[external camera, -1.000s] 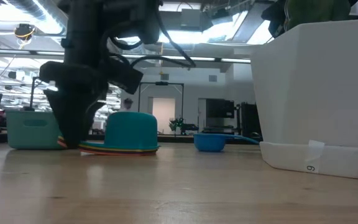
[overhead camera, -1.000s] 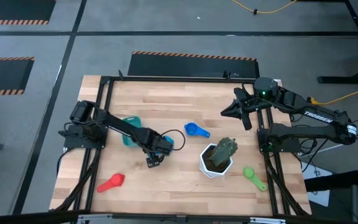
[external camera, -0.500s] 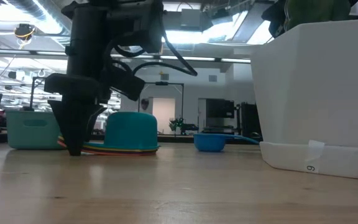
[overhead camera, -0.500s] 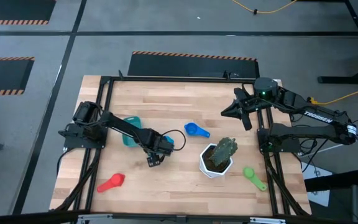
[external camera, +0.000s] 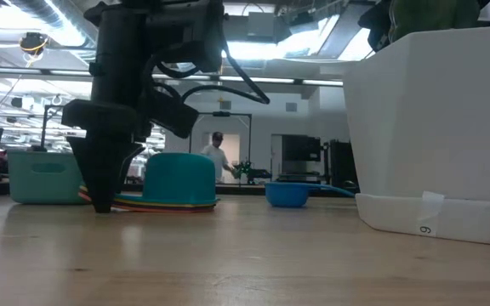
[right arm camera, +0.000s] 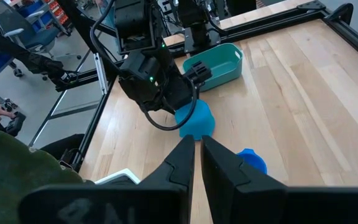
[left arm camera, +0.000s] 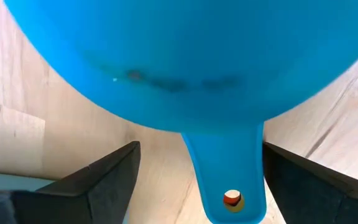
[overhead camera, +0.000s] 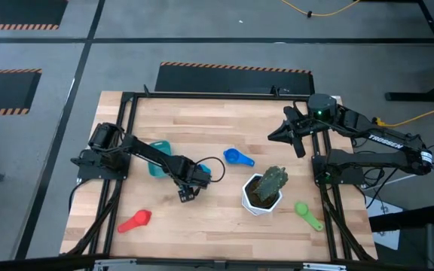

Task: Nest measuring cups in basket
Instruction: Stack the blue measuring cup on top of the orange measuring cup

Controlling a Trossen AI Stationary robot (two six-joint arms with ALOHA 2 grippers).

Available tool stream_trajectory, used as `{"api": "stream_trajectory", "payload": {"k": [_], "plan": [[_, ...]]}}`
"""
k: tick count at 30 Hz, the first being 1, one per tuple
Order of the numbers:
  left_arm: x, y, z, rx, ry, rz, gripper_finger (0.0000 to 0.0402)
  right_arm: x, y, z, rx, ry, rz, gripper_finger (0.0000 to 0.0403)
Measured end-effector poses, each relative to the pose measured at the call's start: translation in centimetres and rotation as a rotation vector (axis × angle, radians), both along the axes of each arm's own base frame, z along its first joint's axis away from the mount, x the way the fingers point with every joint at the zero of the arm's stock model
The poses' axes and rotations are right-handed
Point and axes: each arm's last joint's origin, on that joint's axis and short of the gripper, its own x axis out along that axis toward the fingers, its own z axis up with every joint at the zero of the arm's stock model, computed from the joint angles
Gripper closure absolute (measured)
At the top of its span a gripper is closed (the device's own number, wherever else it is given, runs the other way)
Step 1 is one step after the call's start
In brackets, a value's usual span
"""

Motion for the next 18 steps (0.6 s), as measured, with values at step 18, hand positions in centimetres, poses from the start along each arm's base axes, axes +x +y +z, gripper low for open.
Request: {"api": "stream_trajectory", "payload": {"k": [18], "plan": [[0.00,-0.10,-0.13,-0.013,0.002,0.002,0.0230,0.00,-0.01,0.00,-0.001,0.000,0.000,0.0370]]}}
